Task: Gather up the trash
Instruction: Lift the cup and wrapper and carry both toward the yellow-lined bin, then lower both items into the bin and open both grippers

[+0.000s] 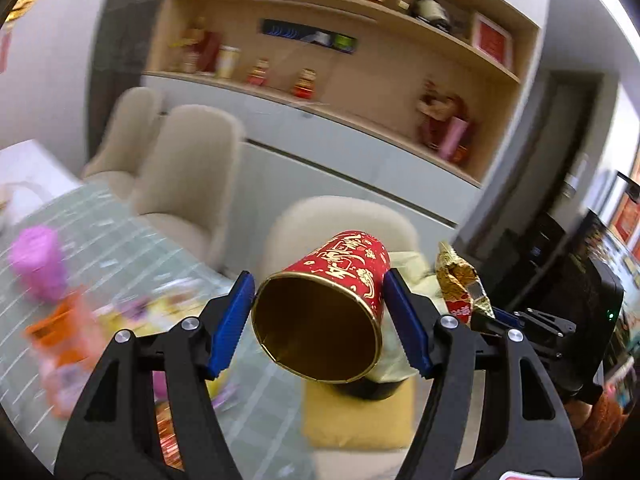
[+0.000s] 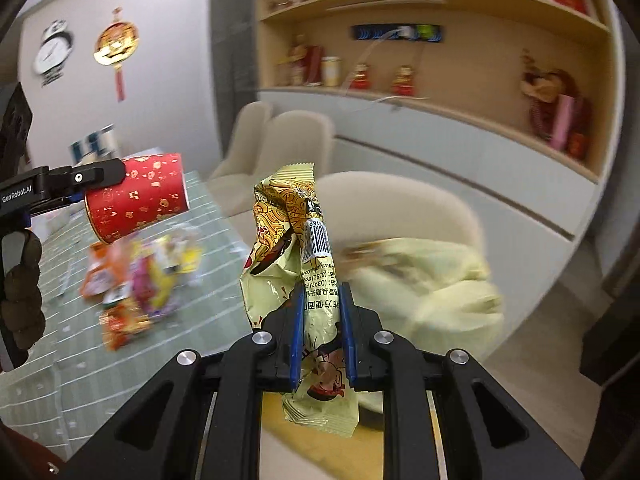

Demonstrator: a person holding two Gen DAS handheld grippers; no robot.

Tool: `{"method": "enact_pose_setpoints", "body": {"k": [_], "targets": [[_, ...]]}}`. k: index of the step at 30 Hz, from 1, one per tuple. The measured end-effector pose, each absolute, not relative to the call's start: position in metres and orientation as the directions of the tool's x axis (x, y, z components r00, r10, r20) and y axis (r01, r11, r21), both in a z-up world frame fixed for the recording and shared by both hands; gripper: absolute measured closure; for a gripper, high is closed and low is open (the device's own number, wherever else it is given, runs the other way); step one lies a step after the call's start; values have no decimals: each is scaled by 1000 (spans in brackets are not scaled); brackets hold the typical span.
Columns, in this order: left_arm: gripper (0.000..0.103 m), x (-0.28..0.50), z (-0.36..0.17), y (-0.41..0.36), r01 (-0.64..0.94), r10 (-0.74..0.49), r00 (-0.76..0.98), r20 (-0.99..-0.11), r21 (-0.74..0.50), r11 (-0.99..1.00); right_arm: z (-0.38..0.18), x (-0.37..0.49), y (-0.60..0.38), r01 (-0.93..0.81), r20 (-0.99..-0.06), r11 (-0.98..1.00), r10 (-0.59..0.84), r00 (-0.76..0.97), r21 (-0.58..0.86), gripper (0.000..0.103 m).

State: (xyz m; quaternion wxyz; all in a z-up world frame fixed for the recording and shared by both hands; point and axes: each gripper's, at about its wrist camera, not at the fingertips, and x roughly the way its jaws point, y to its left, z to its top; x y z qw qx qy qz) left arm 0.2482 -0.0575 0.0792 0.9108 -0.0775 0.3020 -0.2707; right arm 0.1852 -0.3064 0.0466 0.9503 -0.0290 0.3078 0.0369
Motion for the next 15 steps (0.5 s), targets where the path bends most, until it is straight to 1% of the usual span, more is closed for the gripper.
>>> {"method": "enact_pose_setpoints", "body": {"k": [4, 9, 12, 14, 15], "targets": [[40, 289, 68, -146, 531, -616, 586, -526, -324, 783, 45, 198, -371, -5, -584, 999, -15, 811, -33, 86], [40, 337, 44, -249, 587, -643, 510, -572, -314, 746, 35, 210, -445, 70, -585, 997, -67, 808, -18, 86], [40, 371, 20, -304, 604, -615, 453, -645, -285, 744, 28, 215, -484, 105, -588, 994, -88, 804, -5, 86], [40, 390, -3, -335, 604, -549, 416, -725, -231, 763, 25, 221, -504, 117, -593, 993, -92, 800, 5, 86], [40, 397, -18, -352, 614, -499, 380, -779, -190, 766, 22, 224, -516, 122, -596, 993, -94, 798, 7, 86]]}}
